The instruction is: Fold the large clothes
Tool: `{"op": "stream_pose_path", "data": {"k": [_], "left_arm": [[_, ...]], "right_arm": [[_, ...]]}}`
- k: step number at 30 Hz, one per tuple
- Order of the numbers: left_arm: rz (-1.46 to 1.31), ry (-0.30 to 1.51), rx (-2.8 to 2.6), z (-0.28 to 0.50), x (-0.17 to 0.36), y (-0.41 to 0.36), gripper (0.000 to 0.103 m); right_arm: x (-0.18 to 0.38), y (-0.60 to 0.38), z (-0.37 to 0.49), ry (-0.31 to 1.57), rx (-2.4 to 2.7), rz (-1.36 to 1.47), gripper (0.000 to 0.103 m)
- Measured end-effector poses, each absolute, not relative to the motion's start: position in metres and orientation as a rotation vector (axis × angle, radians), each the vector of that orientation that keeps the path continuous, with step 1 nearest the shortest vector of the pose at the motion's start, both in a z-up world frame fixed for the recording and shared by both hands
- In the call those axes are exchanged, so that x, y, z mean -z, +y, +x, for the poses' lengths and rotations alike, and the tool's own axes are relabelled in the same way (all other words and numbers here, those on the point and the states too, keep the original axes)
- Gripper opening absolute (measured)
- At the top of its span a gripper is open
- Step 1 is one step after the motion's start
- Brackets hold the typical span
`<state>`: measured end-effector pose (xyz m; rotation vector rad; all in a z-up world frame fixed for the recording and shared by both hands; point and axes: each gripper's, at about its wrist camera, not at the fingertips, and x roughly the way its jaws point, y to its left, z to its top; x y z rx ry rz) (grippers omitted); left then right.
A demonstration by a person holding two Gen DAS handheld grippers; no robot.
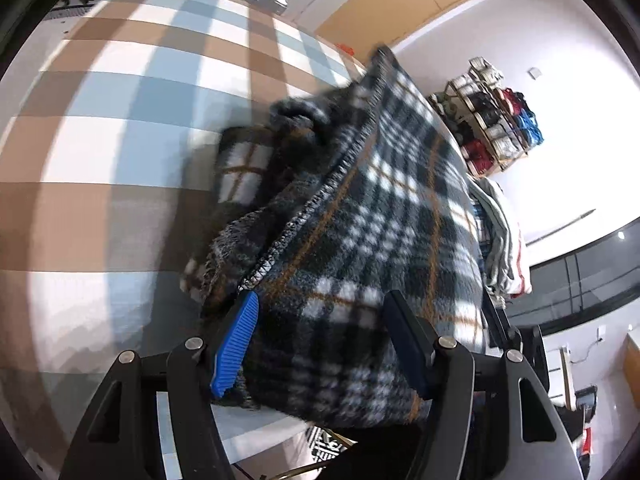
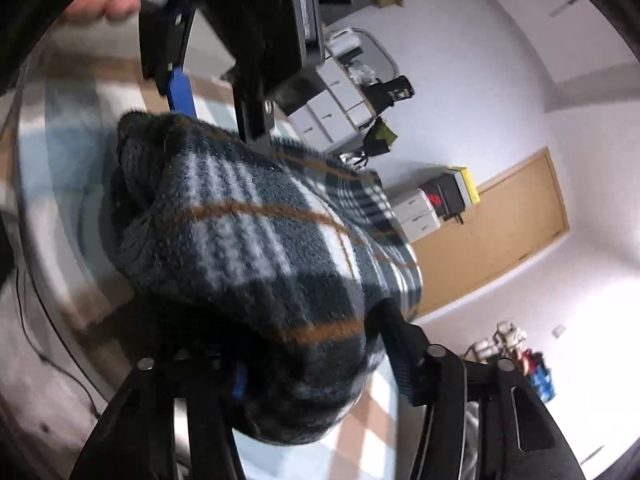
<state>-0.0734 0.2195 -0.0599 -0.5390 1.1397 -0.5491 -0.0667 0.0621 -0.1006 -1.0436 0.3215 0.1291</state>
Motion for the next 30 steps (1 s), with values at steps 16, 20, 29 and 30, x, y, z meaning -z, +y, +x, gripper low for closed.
{"op": "stream_pose_path", "data": {"k": [16, 20, 29, 30], "left_arm": [[-0.542, 1.165, 0.685, -0.045, 0.055, 0.142, 0.060], [-0.610, 1.156, 0.733, -0.048, 0.061, 0.163, 0.060], [-0.670, 1.150, 0.741, -0.052, 0.063, 0.172, 0.060], [-0.681, 1.151, 0.742, -0.052, 0.063, 0.172, 0.060]], "right_arm": [[0.045, -0.097, 0.035, 0.685, -0.328, -0.405, 0.091], [0.028, -0.118, 0.009, 0.780, -0.543, 0.074, 0.095], [0.085, -0.140, 0.022, 0.970, -0.720, 0.853, 0.101], [0.092, -0.145, 0.029, 0.977, -0.696, 0.934, 0.101]]}}
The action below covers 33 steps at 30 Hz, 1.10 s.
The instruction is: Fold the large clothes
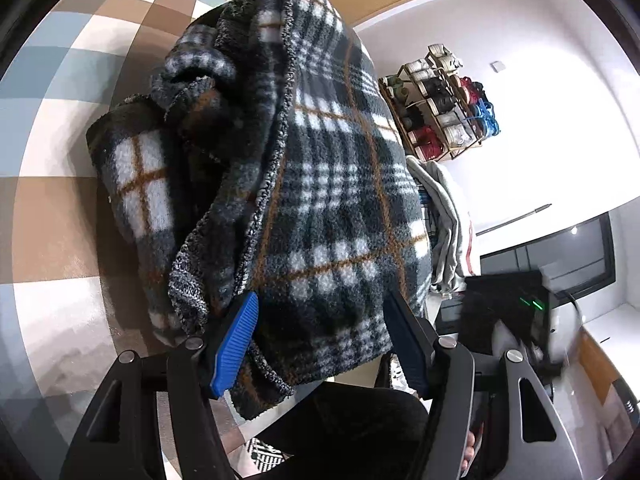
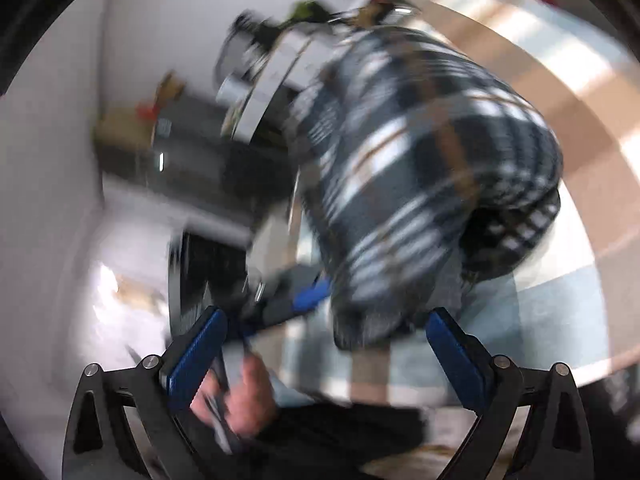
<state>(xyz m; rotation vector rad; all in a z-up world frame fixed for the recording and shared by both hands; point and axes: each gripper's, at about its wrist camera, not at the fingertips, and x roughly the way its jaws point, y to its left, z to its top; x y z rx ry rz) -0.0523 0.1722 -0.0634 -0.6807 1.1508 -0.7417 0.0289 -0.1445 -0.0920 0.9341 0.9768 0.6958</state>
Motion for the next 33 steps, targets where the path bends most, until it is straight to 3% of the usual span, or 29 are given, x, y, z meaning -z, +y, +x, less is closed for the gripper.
{"op": "stream_pose_path", "data": {"k": [4, 9, 13, 18, 21, 23, 24, 26, 29, 31, 33], "left_arm": [[-0.716, 1.157, 0.748, -0.052, 0.066, 0.179, 0.060], [-0.714, 1.158, 0.752, -0.052, 0.065, 0.178, 0.060], [-0.727, 1.144, 0.761, -0.050, 0.064, 0.177, 0.060], [-0.761, 1.109, 0.762, -0.052, 0.062, 0.185, 0.060], [-0.764, 1.138, 0.758, -0.051, 0.067, 0.186, 0.060], [-0.762, 1.149, 0.755, -0.051, 0.069, 0.185, 0.060], [-0.753, 1.153, 0.749, -0.051, 0.069, 0.184, 0.060], [-0.729, 1.156, 0.761, -0.053, 0.069, 0.182, 0.060], [-0.691, 1.147, 0.758, -0.054, 0.065, 0.177, 0.060], [-0.674, 1.138, 0.751, -0.054, 0.063, 0.175, 0.060], [-0.661, 1.135, 0.747, -0.055, 0.062, 0.173, 0.060]], "right_arm": [[0.125, -0.156, 0.050, 0.966, -0.662, 1.270, 0.102], [0.128, -0.136, 0.062, 0.892, -0.663, 1.336, 0.103], [0.112, -0.120, 0.073, 0.713, -0.741, 1.364, 0.100], [0.106, -0.115, 0.077, 0.645, -0.846, 1.344, 0.090], [0.114, -0.108, 0.084, 0.704, -0.795, 1.258, 0.084], [0.129, -0.108, 0.090, 0.797, -0.677, 1.156, 0.060], [0.138, -0.109, 0.091, 0.824, -0.662, 1.155, 0.055], [0.140, -0.115, 0.088, 0.851, -0.656, 1.139, 0.055], [0.118, -0.122, 0.074, 0.908, -0.618, 0.961, 0.061], [0.100, -0.128, 0.062, 0.963, -0.544, 0.825, 0.099], [0.084, -0.139, 0.051, 0.954, -0.503, 0.754, 0.103]]}}
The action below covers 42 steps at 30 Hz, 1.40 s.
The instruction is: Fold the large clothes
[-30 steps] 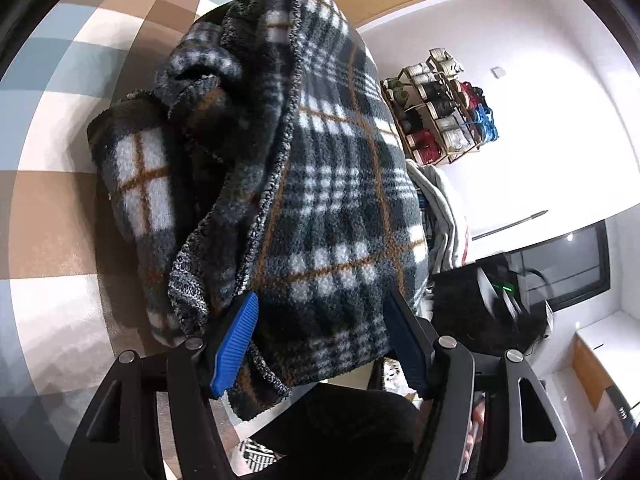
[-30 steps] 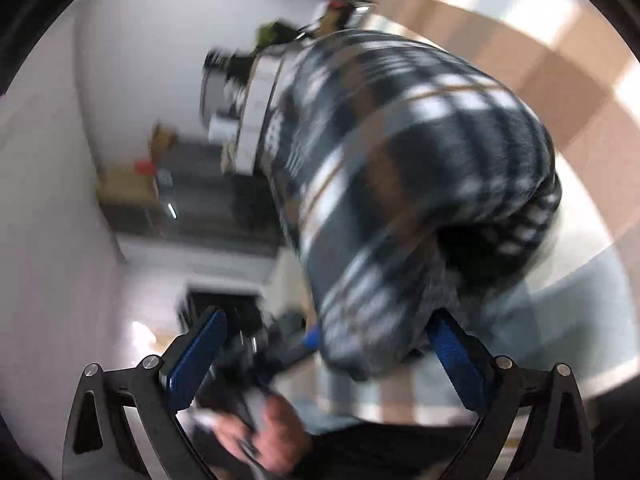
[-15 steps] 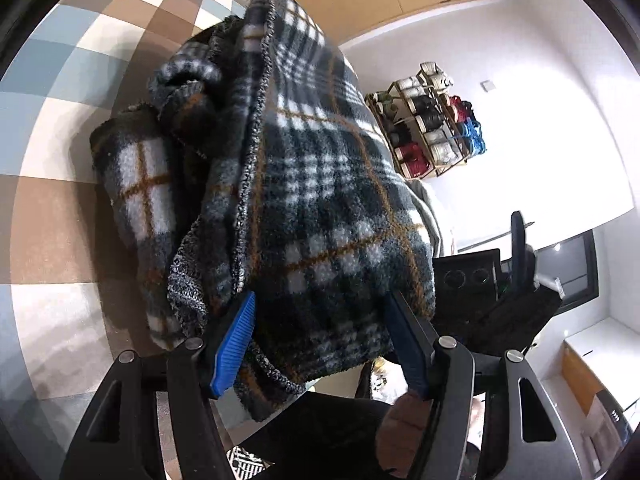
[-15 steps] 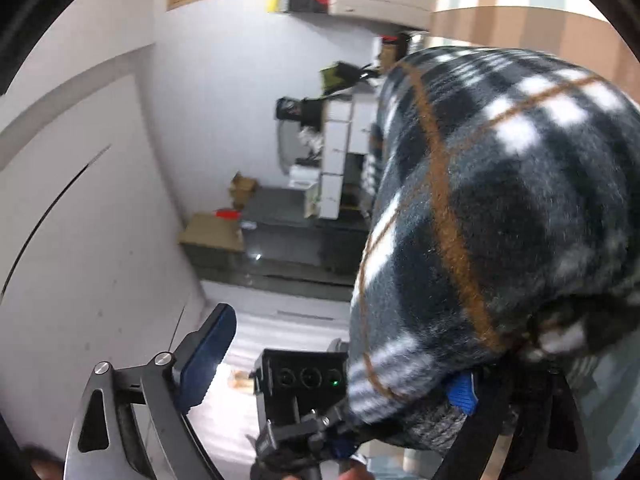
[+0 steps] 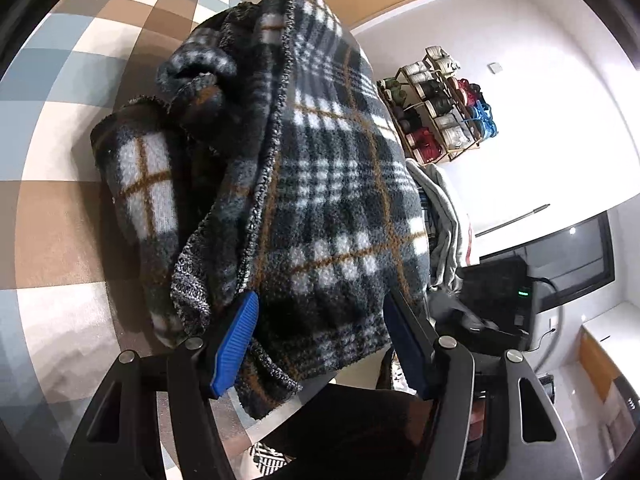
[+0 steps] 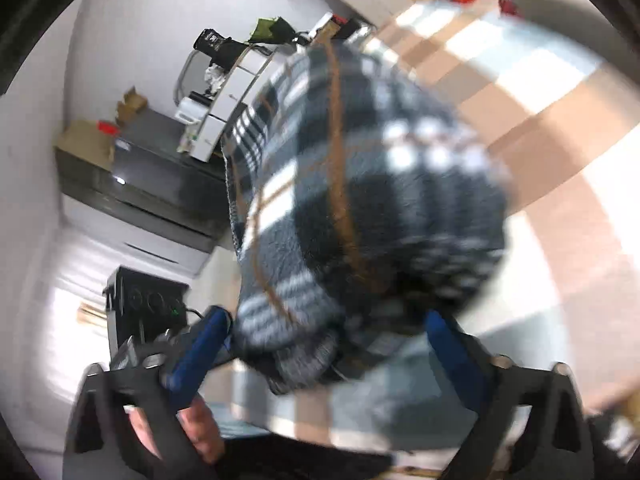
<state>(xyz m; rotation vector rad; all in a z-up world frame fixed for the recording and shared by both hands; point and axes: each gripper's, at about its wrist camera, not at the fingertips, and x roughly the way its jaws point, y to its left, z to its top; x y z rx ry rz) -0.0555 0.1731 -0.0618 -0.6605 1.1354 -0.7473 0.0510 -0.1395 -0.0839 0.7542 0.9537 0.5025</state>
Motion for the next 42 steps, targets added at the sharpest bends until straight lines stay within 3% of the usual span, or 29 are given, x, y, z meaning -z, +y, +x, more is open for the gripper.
{"op": "stream_pose_path", "data": {"k": [5, 8, 11, 15, 18, 22, 24, 28, 32, 36, 40, 42], "left_arm": [[-0.676, 1.130, 0.735, -0.056, 0.064, 0.174, 0.060], [-0.671, 1.124, 0.723, -0.059, 0.065, 0.175, 0.060], [-0.643, 1.109, 0.714, -0.063, 0.064, 0.171, 0.060], [-0.590, 1.061, 0.701, -0.069, 0.062, 0.165, 0.060], [-0.561, 1.027, 0.690, -0.073, 0.062, 0.160, 0.060], [-0.499, 1.003, 0.667, -0.074, 0.058, 0.152, 0.060], [-0.519, 1.005, 0.664, -0.073, 0.058, 0.153, 0.060], [-0.589, 1.034, 0.676, -0.063, 0.062, 0.157, 0.060], [-0.596, 1.035, 0.680, -0.063, 0.064, 0.160, 0.060], [-0.602, 1.038, 0.667, -0.062, 0.065, 0.164, 0.060], [-0.681, 1.055, 0.660, -0.060, 0.070, 0.175, 0.060], [-0.734, 1.068, 0.660, -0.058, 0.072, 0.181, 0.060]], "right_arm": [[0.003, -0.154, 0.056, 0.872, -0.397, 0.402, 0.103], [-0.047, -0.127, 0.099, 0.847, -0.356, 0.128, 0.103], [-0.060, -0.077, 0.157, 0.926, -0.341, -0.080, 0.103], [-0.031, -0.007, 0.229, 1.126, -0.416, -0.217, 0.101], [0.017, 0.002, 0.261, 1.323, -0.438, -0.139, 0.091], [0.090, 0.030, 0.276, 1.530, -0.493, -0.097, 0.093], [0.101, 0.045, 0.268, 1.498, -0.477, -0.176, 0.102], [0.096, 0.049, 0.260, 1.464, -0.453, -0.180, 0.103], [0.043, 0.010, 0.249, 1.393, -0.588, 0.021, 0.103], [-0.004, -0.044, 0.209, 1.274, -0.629, -0.023, 0.103], [0.028, -0.069, 0.170, 1.444, -0.679, -0.121, 0.103], [0.038, -0.077, 0.150, 1.426, -0.725, -0.145, 0.103]]}}
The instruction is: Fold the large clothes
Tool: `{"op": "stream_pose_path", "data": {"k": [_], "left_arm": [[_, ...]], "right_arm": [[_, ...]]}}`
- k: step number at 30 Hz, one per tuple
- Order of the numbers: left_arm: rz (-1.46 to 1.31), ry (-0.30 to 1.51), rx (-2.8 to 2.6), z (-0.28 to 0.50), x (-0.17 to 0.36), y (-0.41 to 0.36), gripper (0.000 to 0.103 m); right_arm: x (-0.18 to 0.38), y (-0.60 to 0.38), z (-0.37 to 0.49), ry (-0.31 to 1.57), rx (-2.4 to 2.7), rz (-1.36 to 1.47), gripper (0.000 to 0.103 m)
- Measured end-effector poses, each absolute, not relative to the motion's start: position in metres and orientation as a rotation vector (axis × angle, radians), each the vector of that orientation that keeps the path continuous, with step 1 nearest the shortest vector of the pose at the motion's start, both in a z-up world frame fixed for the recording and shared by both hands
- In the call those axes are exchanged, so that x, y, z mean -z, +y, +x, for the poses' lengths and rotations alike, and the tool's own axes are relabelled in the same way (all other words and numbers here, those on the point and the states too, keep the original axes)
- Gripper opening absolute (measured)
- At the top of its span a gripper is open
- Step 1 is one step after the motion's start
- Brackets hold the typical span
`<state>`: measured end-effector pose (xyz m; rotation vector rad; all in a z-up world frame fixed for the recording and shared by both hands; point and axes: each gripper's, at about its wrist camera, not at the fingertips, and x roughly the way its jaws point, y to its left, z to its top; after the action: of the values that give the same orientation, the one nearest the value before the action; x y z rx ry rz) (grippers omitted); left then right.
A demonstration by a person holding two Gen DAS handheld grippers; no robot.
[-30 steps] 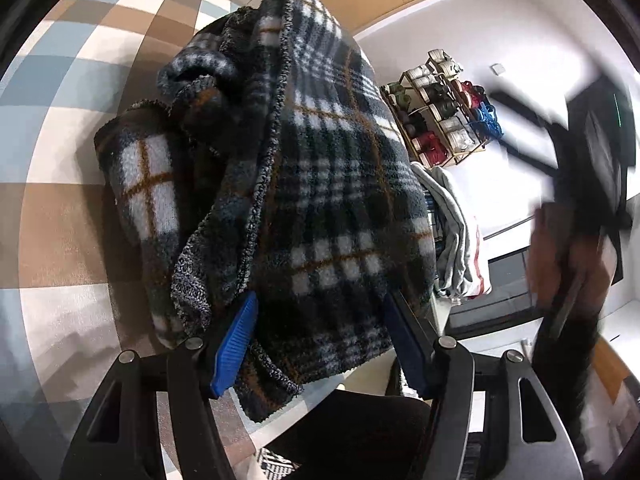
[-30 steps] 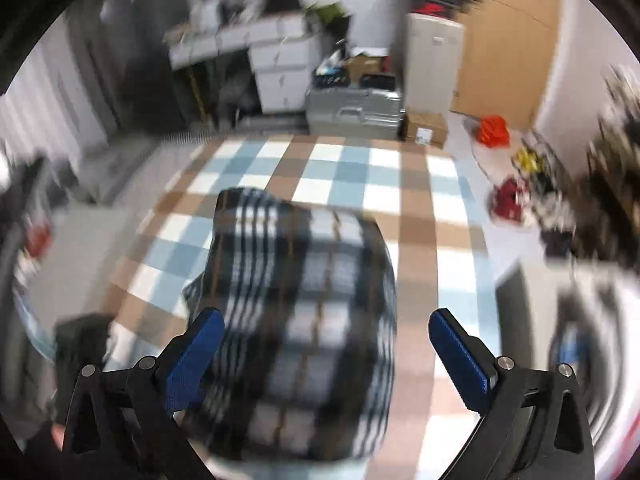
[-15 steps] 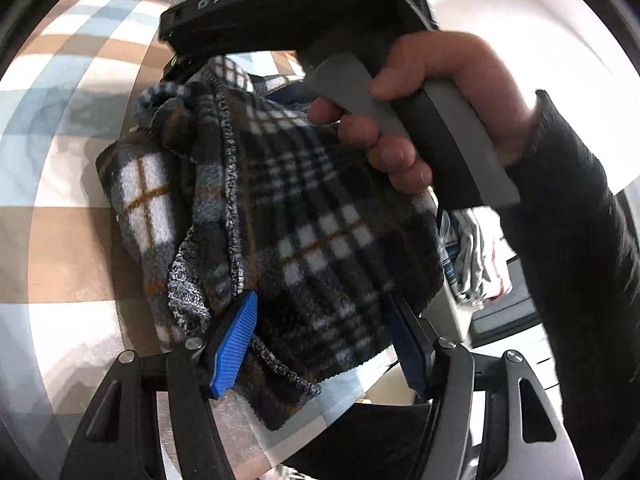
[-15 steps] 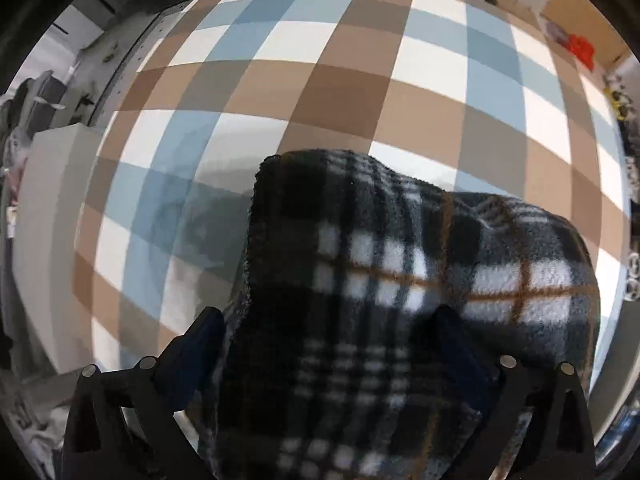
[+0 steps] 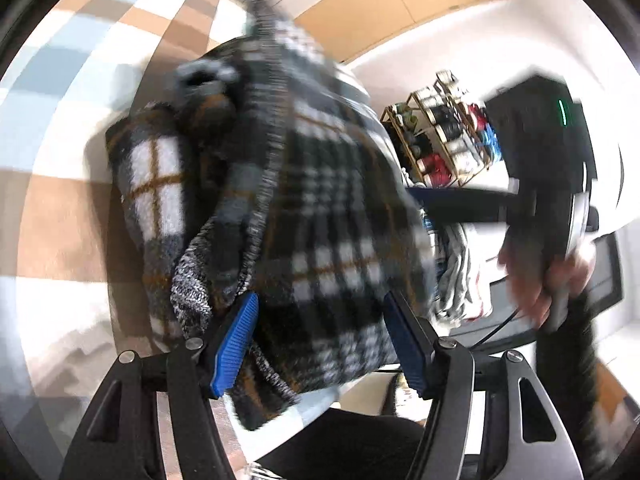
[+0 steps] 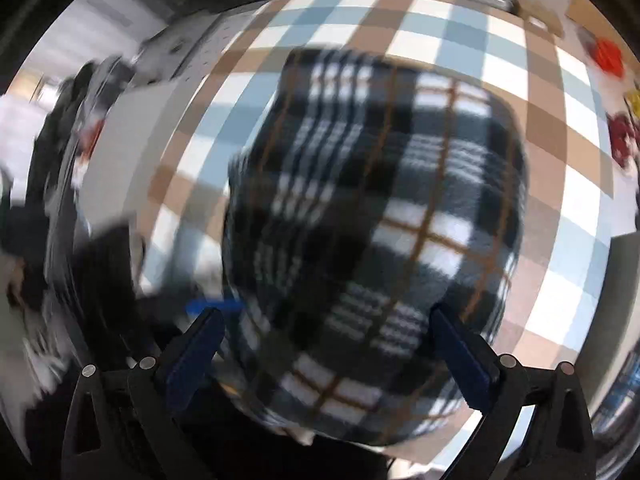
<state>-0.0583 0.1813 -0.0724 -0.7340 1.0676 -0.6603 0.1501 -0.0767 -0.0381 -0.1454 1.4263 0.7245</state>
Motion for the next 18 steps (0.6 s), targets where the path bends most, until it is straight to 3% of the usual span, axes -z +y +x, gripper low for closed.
{"op": "stream_pose_path", "data": {"k": [4, 9, 15, 18], "left_arm": [[-0.771, 1.060, 0.645, -0.054, 0.075, 0.193, 0.060], [-0.750, 1.052, 0.633, -0.055, 0.073, 0.190, 0.060], [-0.717, 1.044, 0.634, -0.055, 0.070, 0.177, 0.060], [-0.743, 1.048, 0.646, -0.055, 0.071, 0.181, 0.060]], "right_arm": [[0.080, -0.110, 0.155, 1.476, -0.826, 0.186, 0.103], [0.092, -0.114, 0.155, 1.385, -0.821, 0.228, 0.103], [0.071, -0.088, 0.144, 1.370, -0.695, 0.024, 0.103], [0.021, -0.100, 0.142, 1.312, -0.814, 0.164, 0.103]]}}
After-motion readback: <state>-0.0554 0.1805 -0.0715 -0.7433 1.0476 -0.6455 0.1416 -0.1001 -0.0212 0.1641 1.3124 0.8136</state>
